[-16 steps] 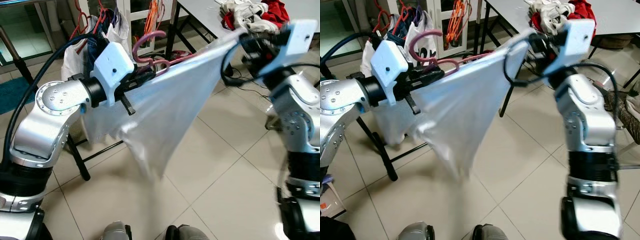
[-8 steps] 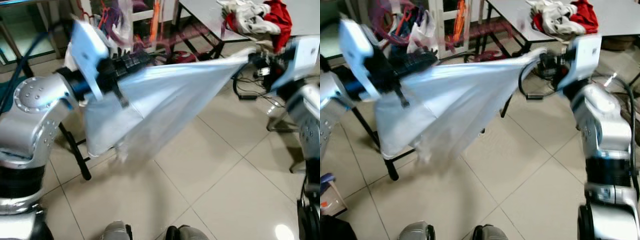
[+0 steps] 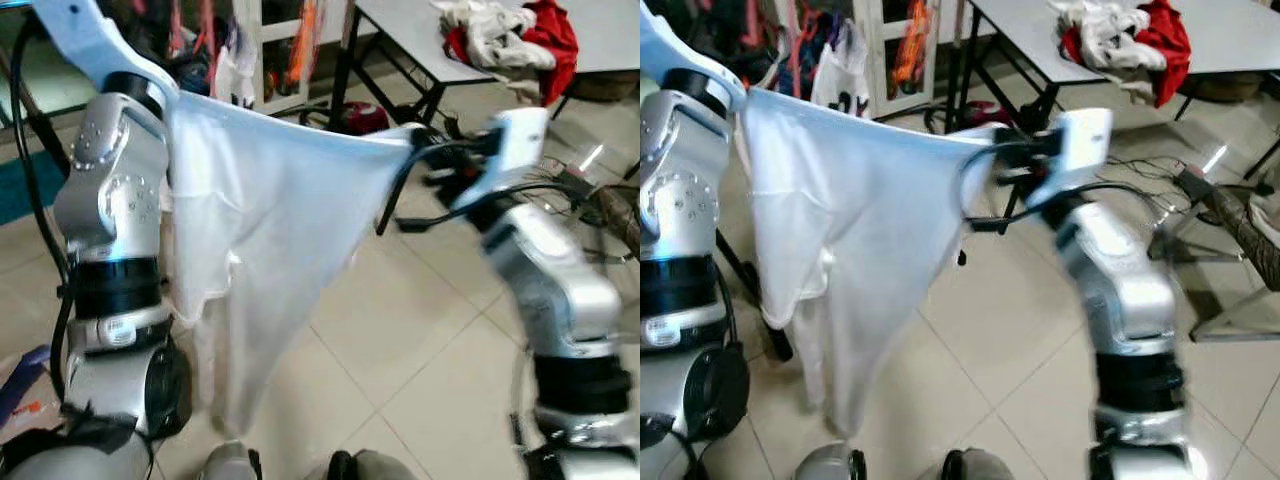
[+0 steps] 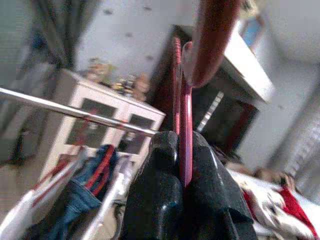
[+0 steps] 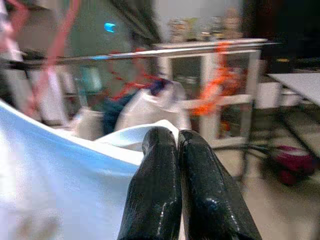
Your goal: Hang hanger
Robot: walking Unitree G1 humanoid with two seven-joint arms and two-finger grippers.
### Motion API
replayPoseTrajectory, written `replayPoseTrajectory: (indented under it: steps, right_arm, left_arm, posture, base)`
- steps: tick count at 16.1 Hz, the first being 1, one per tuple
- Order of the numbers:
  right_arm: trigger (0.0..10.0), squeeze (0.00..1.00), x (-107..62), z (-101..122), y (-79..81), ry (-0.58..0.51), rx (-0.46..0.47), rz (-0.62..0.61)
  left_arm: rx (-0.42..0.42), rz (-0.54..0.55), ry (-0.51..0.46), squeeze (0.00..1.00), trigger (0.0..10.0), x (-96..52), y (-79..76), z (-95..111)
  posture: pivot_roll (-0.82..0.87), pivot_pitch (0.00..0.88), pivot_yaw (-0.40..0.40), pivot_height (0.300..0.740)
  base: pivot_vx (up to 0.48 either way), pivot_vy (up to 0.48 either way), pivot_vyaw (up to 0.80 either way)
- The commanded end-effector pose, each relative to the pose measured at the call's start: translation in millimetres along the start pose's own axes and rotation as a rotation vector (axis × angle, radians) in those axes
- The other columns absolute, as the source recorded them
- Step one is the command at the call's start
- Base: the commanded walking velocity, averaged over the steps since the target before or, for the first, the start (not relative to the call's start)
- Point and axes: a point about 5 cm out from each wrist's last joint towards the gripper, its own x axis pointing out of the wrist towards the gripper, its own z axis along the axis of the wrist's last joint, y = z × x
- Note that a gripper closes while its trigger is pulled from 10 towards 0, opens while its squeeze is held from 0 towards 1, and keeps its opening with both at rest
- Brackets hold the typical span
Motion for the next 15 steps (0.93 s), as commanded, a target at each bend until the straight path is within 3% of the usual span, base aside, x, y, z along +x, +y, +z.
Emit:
replayPoseTrajectory:
  steps: [1,4,5,6,7,8,9,10,11,12,13,15]
  right_arm:
    - [0.0,0.00,-0.5,-5,15.3,0.010,0.028,0.051]
    - [0.0,0.00,1.2,-6,53.3,-0.016,0.089,0.218]
    - [0.0,0.00,-0.5,-7,75.4,-0.012,0.103,0.342]
    - [0.0,0.00,-2.7,-15,82.3,0.032,0.074,0.383]
    - [0.0,0.00,-4.1,-26,76.4,0.092,0.034,0.345]
    - [0.0,0.00,-4.9,-33,69.1,0.125,0.012,0.294]
    - [0.0,0.00,-10.8,-44,37.3,0.167,-0.012,0.079]
    - [0.0,0.00,-18.2,-41,16.0,0.147,0.011,-0.066]
    - [0.0,0.00,-22.0,-39,7.8,0.138,0.013,-0.121]
    - [0.0,0.00,-32.9,-34,-12.9,0.119,-0.009,-0.258]
    - [10.0,0.00,-45.8,-28,-31.8,0.124,-0.052,-0.402]
    - [10.0,0.00,-55.3,-23,-39.3,0.115,-0.073,-0.440]
  left_arm:
    - [-0.095,0.020,-0.042,0.00,10.0,8.8,-10.5,11]
    - [-0.203,0.077,-0.036,0.00,10.0,17.1,-18.6,11]
    - [-0.231,0.104,-0.051,0.00,10.0,20.3,-17.3,12]
    - [-0.277,0.030,-0.035,0.00,10.0,20.9,-22.4,11]
    - [-0.318,-0.081,-0.017,0.00,10.0,18.6,-30.7,11]
    - [-0.289,-0.127,-0.005,0.00,10.0,16.4,-33.8,10]
    - [-0.024,-0.162,0.085,0.00,10.0,4.6,-28.5,-2]
    - [0.158,-0.185,0.140,0.00,10.0,-8.9,-19.7,-14]
    - [0.224,-0.202,0.167,0.00,10.0,-15.3,-16.2,-21]
    - [0.346,-0.212,0.258,0.00,10.0,-32.6,-5.4,-39]
    - [0.382,-0.188,0.397,0.00,10.0,-54.4,8.3,-62]
    - [0.370,-0.141,0.465,0.00,10.0,-76.2,19.6,-78]
  posture:
    - [0.02,0.036,-0.089,0.740]
    - [0.02,0.031,-0.088,0.740]
    - [0.02,0.029,-0.087,0.740]
    - [0.02,0.030,-0.086,0.740]
    - [0.02,0.031,-0.085,0.740]
    - [0.02,0.031,-0.085,0.740]
    - [0.02,0.033,-0.084,0.740]
    - [0.02,0.036,-0.089,0.740]
    - [0.02,0.041,-0.099,0.740]
    - [0.03,0.048,-0.110,0.740]
    - [0.03,0.051,-0.107,0.740]
    - [0.02,0.055,-0.096,0.740]
  base:
    - [0.000,0.000,0.00]
    - [0.000,0.000,0.00]
    - [0.000,0.000,0.00]
    - [0.000,0.000,0.00]
    - [0.000,0.000,0.00]
    - [0.000,0.000,0.00]
    - [0.000,0.000,0.00]
    - [0.000,0.000,0.00]
    - [0.000,0.000,0.00]
    - [0.000,0.000,0.00]
    - [0.000,0.000,0.00]
    - [0.000,0.000,0.00]
